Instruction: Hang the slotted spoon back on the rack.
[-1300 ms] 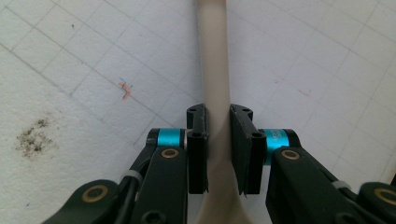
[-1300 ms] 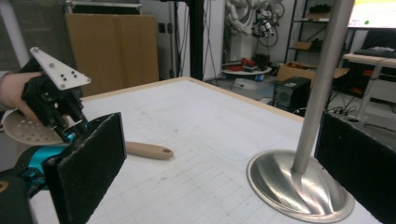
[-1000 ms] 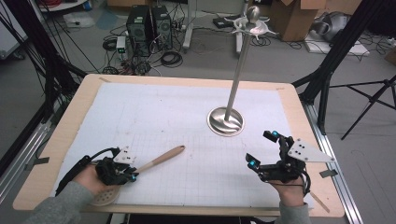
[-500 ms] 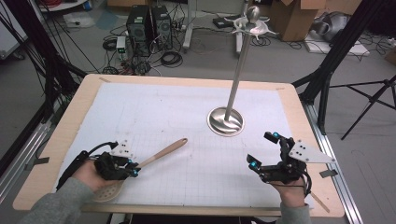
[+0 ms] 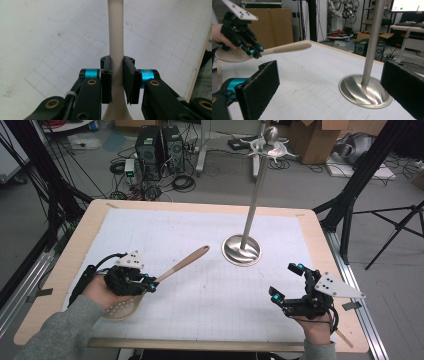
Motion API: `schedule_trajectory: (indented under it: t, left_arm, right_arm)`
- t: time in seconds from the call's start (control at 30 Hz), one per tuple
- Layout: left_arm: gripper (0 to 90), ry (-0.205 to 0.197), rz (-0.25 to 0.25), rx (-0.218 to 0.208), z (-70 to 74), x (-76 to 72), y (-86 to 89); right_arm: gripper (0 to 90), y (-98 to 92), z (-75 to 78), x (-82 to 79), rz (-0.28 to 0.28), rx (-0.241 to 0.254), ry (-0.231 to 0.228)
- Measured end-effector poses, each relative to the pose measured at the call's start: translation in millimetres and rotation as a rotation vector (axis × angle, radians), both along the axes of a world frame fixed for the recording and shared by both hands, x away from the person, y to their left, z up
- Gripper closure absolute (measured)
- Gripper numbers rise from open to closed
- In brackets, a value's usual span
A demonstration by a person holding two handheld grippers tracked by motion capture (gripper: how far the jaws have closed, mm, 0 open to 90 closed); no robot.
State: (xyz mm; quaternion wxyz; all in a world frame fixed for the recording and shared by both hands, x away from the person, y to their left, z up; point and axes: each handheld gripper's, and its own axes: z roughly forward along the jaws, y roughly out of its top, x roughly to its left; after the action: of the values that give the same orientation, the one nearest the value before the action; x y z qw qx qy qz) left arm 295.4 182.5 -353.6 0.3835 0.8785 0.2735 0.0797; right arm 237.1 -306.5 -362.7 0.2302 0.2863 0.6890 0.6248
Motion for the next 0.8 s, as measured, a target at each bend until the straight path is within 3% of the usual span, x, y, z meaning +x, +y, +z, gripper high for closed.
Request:
schedule_trajectory:
  t: [0.17, 0.47, 0.8]
  left_arm:
    - [77.9, -0.019, 0.004, -0.057, 6.4, 5.5, -4.7]
    - [78.0, -0.064, 0.001, -0.112, 26.1, 14.7, -13.7]
    - [78.0, -0.116, 0.022, -0.13, 51.0, 18.9, -19.0]
  right_arm:
    - [1.1, -1.9, -0.2, -1.3, -0.002, -0.001, 0.0]
    - [1.1, -3.3, 1.2, -2.7, -0.009, 0.0, -0.006]
    - [1.1, -0.6, 1.9, -1.0, 0.001, -0.001, -0.012]
